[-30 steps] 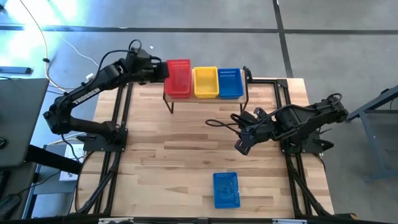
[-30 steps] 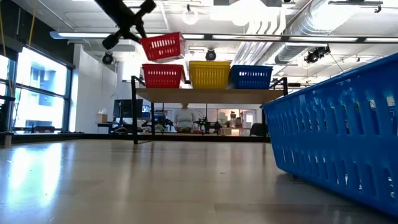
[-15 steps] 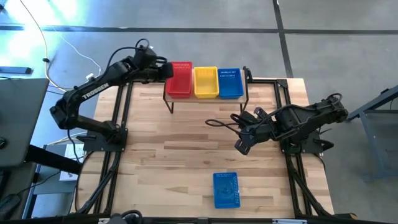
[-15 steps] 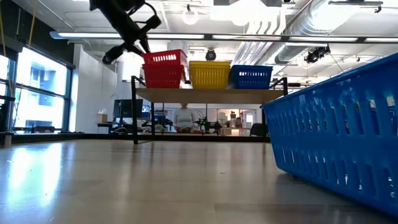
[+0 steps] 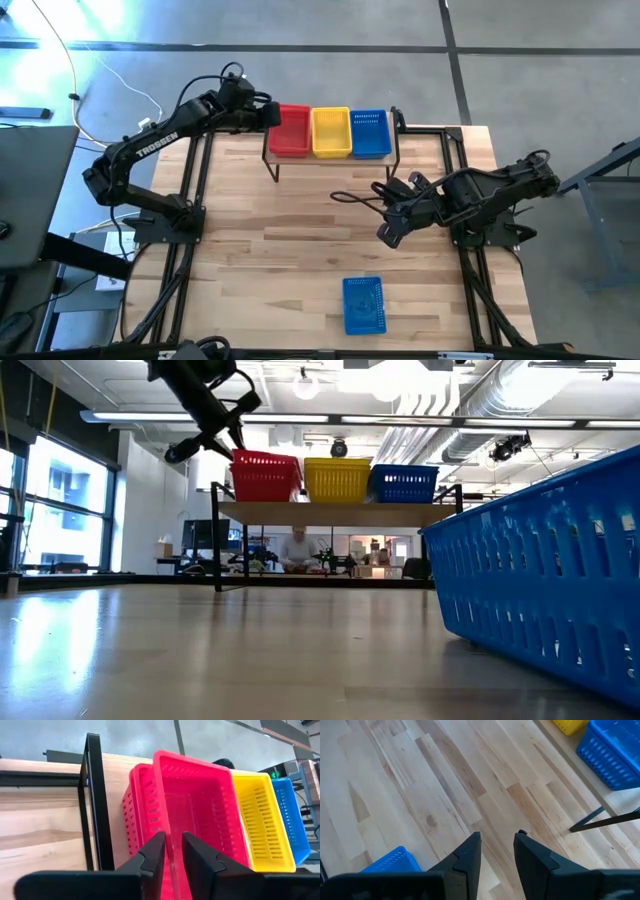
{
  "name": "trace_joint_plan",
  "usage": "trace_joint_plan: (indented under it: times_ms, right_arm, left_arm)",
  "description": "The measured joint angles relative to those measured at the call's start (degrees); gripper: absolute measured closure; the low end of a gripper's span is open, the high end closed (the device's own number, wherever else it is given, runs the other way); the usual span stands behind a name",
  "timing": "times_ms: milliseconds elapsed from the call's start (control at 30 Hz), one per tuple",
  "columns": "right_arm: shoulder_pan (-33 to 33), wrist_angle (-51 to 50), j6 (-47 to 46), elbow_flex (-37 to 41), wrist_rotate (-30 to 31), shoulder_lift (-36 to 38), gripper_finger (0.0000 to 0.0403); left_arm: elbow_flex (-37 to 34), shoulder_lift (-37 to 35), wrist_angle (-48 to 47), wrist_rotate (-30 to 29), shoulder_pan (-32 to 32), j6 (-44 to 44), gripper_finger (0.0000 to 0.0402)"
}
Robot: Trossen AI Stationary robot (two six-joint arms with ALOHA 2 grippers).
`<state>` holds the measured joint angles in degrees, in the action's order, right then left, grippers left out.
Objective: Stack baskets on shelf by color
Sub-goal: Stack the red bin on top of the red bin on the shelf, then stack the blue bin on top of the blue bin on the shelf
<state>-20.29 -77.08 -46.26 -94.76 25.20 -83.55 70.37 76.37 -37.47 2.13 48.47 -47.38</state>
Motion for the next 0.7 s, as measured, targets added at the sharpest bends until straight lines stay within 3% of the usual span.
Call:
trace_joint_plan:
  times_ms: [433,700]
  right_arm:
    - [0.0,0.14,-1.19,0.0,-1.65,0.0,0.03]
    - [-0.02,0.2,-2.79,0.0,-6.89,-0.45,0.03]
  left_arm:
    - [0.02,-4.43,-0.11,-1.05,0.2,3.68,0.0317]
    - [0.0,-9.18,-0.98,3.0,-5.03,8.27,0.0316]
